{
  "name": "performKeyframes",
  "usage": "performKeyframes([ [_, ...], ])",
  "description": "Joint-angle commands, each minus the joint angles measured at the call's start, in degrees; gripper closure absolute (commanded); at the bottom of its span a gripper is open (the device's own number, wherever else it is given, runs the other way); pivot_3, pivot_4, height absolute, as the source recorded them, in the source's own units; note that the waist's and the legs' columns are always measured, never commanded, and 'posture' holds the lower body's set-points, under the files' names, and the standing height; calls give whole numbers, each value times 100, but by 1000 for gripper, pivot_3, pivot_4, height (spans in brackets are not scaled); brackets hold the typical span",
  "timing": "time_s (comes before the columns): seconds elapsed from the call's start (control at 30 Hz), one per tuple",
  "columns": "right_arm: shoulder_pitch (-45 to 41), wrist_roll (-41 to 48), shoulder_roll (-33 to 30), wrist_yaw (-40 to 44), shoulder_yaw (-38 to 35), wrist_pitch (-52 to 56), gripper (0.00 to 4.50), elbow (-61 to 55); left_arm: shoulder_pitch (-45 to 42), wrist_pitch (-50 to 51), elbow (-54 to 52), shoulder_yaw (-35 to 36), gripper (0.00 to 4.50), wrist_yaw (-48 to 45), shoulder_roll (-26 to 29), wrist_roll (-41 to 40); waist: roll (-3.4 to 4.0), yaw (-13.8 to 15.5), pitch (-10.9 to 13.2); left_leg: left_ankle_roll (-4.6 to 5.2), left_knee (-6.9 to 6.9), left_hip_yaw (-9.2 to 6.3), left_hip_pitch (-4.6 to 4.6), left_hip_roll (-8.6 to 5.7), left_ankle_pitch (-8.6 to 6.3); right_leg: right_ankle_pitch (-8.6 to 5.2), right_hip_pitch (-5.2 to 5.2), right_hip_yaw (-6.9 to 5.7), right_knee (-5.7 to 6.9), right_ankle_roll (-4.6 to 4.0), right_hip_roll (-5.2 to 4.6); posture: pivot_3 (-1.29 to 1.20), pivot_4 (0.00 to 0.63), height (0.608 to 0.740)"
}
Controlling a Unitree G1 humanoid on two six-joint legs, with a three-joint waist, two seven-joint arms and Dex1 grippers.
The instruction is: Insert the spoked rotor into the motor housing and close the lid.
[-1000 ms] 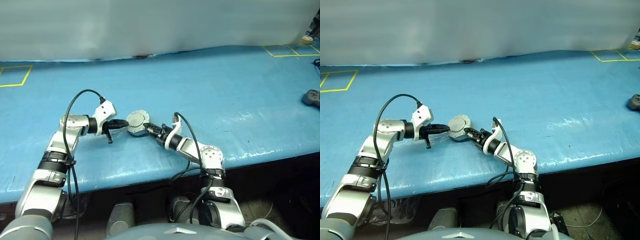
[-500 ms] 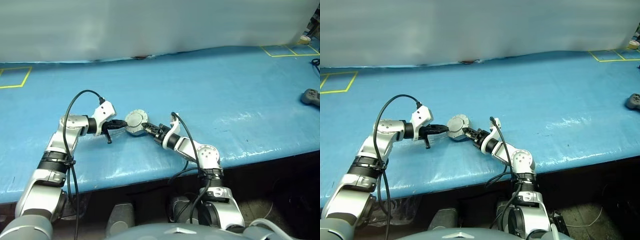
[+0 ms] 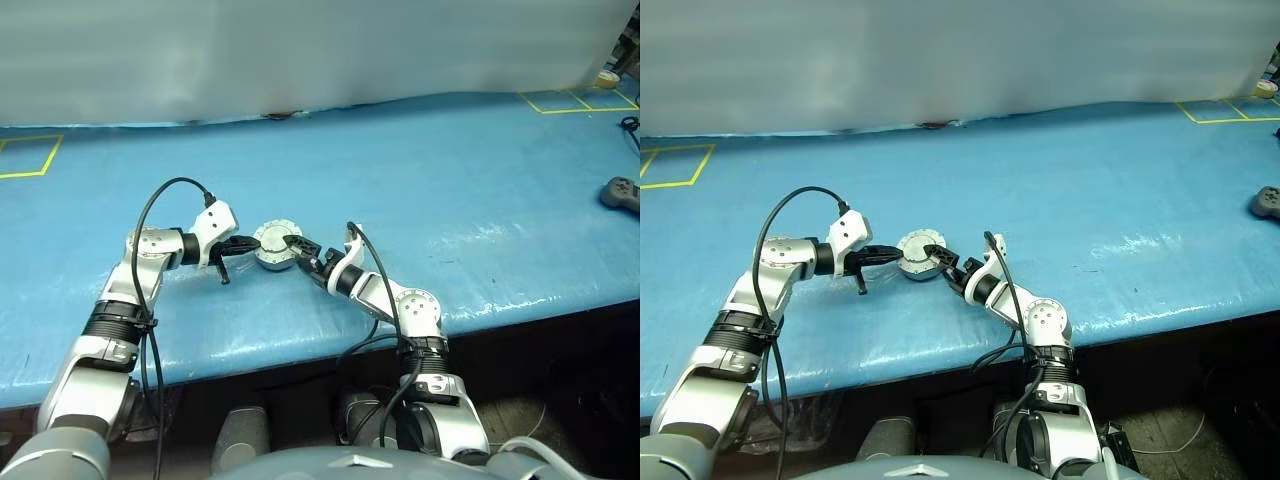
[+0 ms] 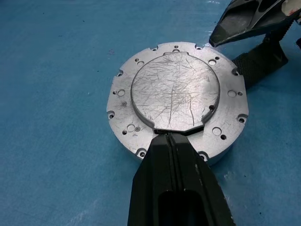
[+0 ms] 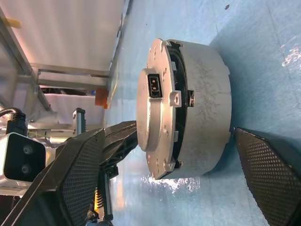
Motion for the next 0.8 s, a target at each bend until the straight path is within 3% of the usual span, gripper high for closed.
performKeyframes([
  [0.03, 34, -38, 202, -76, -16, -29, 42, -20, -12, -3, 136, -130, 4500, 4, -9, 104, 0, -3, 0, 0, 0, 0, 0, 0, 0, 0, 0, 0, -1, 0, 0, 0, 150, 740],
  [0.27, 40, -13, 195, -103, -50, -43, 42, -41, -18, -19, 169, -141, 4500, -19, -9, 103, 0, -4, 0, 0, 0, 0, -1, 0, 0, 0, -1, 0, -2, 1, 0, 0, 150, 740],
  [0.37, 30, 13, 200, -75, -57, -36, 652, -22, -17, -19, 174, -146, 4500, -25, -11, 104, 0, -2, 0, 0, 0, 0, -2, 0, 0, 0, -1, 0, -3, 1, 0, 0, 150, 740],
  [0.63, 54, 65, 214, -30, -39, 86, 3136, -64, -6, -1, 159, -147, 4500, -32, -8, 107, 4, -4, 2, 0, -2, 0, -17, 0, 0, 1, -14, 0, -4, 1, 0, 0, 150, 740],
  [0.8, 90, 106, 221, -26, -30, 133, 3225, -106, -5, 0, 162, -151, 4500, -32, -7, 100, 3, -3, 2, 0, -2, -2, -16, -1, 0, 1, -13, -1, -5, 1, -1, 0, 150, 740],
])
